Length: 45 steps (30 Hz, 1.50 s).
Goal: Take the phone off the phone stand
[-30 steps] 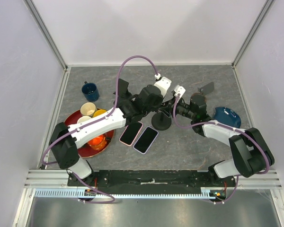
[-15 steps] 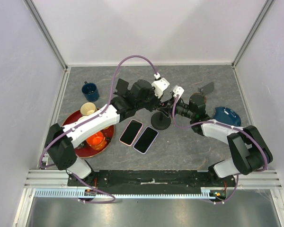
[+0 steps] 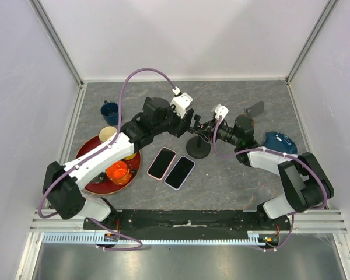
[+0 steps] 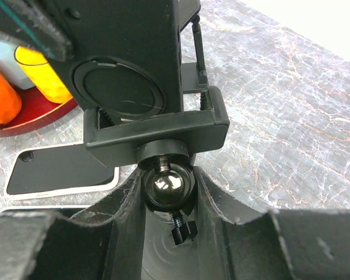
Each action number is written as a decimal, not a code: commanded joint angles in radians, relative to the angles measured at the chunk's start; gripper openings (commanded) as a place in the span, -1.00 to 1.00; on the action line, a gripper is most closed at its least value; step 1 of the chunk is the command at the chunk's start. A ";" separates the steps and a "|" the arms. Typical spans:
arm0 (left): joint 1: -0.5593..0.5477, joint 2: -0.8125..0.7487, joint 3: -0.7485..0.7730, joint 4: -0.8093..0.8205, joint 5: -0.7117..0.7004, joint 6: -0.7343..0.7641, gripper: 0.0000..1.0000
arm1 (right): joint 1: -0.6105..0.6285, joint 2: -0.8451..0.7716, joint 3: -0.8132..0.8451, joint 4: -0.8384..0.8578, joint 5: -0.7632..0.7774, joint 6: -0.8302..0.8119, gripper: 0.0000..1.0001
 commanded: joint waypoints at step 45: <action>-0.082 -0.333 -0.144 -0.099 -0.395 -0.475 -0.96 | -0.067 0.168 0.187 0.058 0.445 -0.018 -0.02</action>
